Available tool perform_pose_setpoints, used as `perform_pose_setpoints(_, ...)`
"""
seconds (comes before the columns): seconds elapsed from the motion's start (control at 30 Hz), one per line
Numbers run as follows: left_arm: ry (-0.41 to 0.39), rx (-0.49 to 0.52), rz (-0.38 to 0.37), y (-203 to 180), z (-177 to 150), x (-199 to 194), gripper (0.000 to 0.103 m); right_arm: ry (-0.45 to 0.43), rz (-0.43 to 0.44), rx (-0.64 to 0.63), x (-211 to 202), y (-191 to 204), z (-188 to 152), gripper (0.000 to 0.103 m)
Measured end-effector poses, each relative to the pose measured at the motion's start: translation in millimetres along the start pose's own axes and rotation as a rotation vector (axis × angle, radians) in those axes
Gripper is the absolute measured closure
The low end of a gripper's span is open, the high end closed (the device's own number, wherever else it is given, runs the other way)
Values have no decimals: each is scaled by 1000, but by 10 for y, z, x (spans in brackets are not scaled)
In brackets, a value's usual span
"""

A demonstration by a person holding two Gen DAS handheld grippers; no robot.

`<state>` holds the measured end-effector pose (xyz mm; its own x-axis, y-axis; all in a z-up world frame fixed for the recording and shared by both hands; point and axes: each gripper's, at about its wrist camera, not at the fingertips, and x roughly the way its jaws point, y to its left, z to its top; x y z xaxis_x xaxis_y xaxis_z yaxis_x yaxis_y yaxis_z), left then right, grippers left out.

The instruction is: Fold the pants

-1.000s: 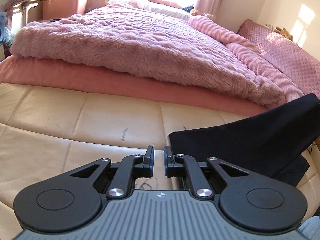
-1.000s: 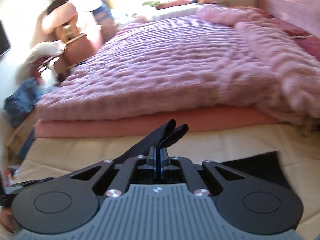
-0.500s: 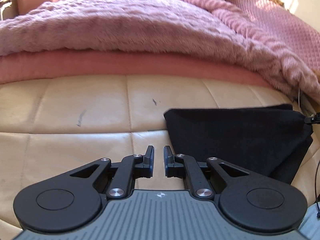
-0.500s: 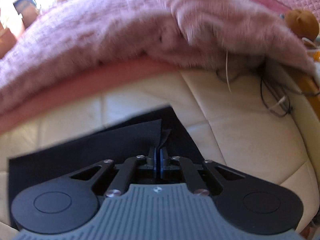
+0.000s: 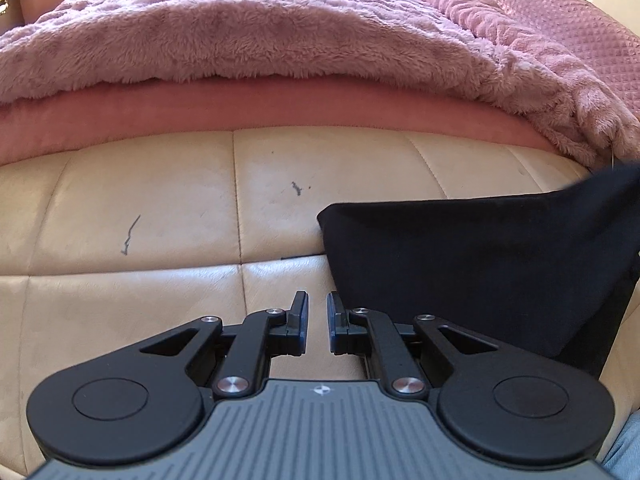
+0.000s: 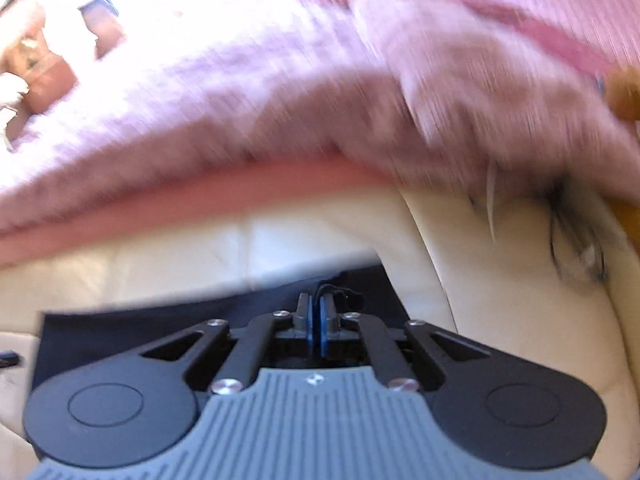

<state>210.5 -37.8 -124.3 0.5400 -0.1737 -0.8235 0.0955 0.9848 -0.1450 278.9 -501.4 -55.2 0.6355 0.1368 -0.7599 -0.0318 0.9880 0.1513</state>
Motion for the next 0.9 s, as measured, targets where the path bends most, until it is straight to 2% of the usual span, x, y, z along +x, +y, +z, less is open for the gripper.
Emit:
perform_pose_setpoints(0.07, -3, -1, -3, -12, 10, 22, 94, -77, -1, -66, -132, 94, 70, 103)
perform_pose_setpoints(0.1, 2, 1, -3, -25, 17, 46, 94, -69, -37, -97, -82, 106, 57, 103)
perform_pose_setpoints(0.17, 8, 7, 0, -53, 24, 81, 94, 19, -115, -114, 253, 14, -53, 103)
perform_pose_setpoints(0.3, -1, 16, -7, -103, 35, 105, 94, 87, -182, -77, 705, -192, -278, 103)
perform_pose_setpoints(0.53, -4, -15, -31, -150, 111, 233, 89, 107, -210, -63, 954, -298, -419, 101)
perform_pose_setpoints(0.57, -5, -27, -34, -139, 116, 238, 84, 101, -223, -54, 940, -315, -412, 86)
perform_pose_setpoints(0.6, -9, -48, -43, -112, 116, 231, 79, 97, -249, -53, 920, -335, -404, 80)
perform_pose_setpoints(0.67, -16, -104, -89, -29, 96, 206, 56, 98, -315, -75, 863, -388, -432, 79)
perform_pose_setpoints(0.7, -13, -144, -120, 19, 75, 201, 53, 99, -331, -80, 819, -406, -443, 80)
perform_pose_setpoints(0.8, 12, -231, -173, 90, -2, 250, 51, 42, -259, -23, 612, -450, -489, 79)
perform_pose_setpoints(0.9, 26, -274, -175, 89, -90, 307, 51, -16, -201, -36, 494, -361, -549, 77)
